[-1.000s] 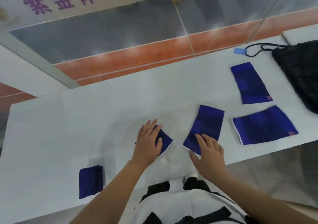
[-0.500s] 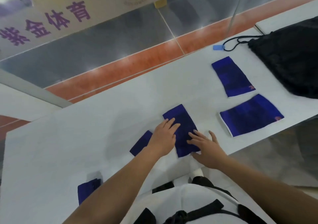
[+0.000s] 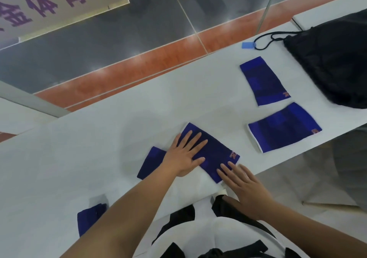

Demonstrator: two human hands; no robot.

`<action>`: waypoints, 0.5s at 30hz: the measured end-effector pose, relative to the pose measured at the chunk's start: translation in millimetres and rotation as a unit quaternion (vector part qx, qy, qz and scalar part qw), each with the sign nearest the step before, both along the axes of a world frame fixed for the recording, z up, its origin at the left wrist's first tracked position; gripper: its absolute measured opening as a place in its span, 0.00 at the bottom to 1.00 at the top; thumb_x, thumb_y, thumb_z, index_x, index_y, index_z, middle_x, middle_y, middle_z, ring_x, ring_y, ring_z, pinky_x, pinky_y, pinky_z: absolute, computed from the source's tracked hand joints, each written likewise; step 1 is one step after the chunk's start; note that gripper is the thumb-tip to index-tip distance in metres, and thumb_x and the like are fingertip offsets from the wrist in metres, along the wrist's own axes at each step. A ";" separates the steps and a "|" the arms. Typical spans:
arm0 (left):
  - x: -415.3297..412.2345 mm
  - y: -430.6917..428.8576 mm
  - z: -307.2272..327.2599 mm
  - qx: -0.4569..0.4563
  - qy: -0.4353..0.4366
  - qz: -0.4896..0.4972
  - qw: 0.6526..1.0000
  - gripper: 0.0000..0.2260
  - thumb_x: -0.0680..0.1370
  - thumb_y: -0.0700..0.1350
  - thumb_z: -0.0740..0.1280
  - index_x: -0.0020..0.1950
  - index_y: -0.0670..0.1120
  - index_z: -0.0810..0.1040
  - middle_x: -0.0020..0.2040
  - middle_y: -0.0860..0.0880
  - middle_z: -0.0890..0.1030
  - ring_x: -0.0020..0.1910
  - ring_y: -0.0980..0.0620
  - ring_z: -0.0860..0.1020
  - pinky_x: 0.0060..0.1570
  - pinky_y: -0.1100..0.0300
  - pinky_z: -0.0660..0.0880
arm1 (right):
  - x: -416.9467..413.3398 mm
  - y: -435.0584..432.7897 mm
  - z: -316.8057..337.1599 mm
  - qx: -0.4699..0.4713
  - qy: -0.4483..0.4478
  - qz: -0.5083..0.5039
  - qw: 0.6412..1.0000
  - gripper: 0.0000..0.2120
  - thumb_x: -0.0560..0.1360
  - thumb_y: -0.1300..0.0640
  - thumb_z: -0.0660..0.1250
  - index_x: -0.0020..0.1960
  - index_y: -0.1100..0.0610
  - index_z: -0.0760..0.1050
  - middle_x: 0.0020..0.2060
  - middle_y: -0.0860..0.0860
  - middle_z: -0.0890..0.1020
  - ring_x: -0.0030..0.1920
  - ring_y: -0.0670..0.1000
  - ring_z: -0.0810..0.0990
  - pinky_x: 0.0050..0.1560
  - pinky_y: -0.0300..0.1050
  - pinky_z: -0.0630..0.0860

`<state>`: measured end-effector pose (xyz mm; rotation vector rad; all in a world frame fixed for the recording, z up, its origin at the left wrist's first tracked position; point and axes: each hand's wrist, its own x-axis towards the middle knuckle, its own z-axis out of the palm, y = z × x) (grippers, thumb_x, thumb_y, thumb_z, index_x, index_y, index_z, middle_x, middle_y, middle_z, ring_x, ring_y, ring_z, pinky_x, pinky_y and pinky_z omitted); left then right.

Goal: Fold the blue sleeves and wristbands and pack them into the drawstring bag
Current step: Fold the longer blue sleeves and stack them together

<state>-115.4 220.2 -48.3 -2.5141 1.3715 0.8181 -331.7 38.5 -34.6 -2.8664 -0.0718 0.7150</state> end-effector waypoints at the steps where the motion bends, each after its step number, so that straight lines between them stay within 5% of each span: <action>1: 4.0 -1.6 0.5 0.001 0.005 -0.003 1.000 0.29 0.81 0.67 0.40 0.78 0.62 0.33 0.80 0.57 0.32 0.78 0.52 0.29 0.77 0.44 0.33 | 1.9 2.4 0.4 -0.002 0.007 0.000 1.000 0.35 0.78 0.30 0.49 0.80 0.48 0.58 0.77 0.50 0.65 0.78 0.56 0.60 0.73 0.57 0.51; 6: 20.0 -13.9 13.8 -0.092 0.049 0.053 0.993 0.29 0.82 0.59 0.54 0.81 0.58 0.48 0.83 0.52 0.44 0.81 0.48 0.41 0.79 0.48 0.40 | 21.5 9.0 11.7 -0.005 0.001 -0.016 1.000 0.33 0.80 0.31 0.46 0.76 0.48 0.67 0.74 0.51 0.71 0.75 0.57 0.66 0.71 0.60 0.53; 9: 37.3 -23.0 29.3 -0.192 0.036 0.222 0.955 0.29 0.80 0.50 0.64 0.80 0.52 0.58 0.81 0.46 0.56 0.79 0.44 0.54 0.76 0.47 0.55 | 40.7 12.2 18.3 0.024 -0.041 -0.019 0.999 0.32 0.81 0.32 0.46 0.79 0.47 0.60 0.79 0.49 0.58 0.79 0.56 0.55 0.74 0.59 0.48; 12: 54.3 -32.8 38.2 -0.165 0.057 0.360 0.917 0.32 0.78 0.48 0.68 0.79 0.49 0.58 0.77 0.44 0.61 0.74 0.43 0.62 0.69 0.47 0.67 | 60.4 14.8 12.7 0.056 -0.045 -0.029 0.997 0.34 0.80 0.32 0.46 0.81 0.46 0.50 0.81 0.47 0.50 0.81 0.54 0.45 0.77 0.57 0.43; 15: 64.7 -39.4 38.5 -0.135 0.086 0.413 0.897 0.35 0.75 0.45 0.71 0.78 0.48 0.58 0.73 0.43 0.64 0.70 0.42 0.67 0.61 0.51 0.71 | 75.1 15.5 4.4 0.049 -0.018 -0.041 0.998 0.35 0.78 0.33 0.46 0.81 0.47 0.49 0.81 0.48 0.52 0.81 0.54 0.47 0.79 0.57 0.46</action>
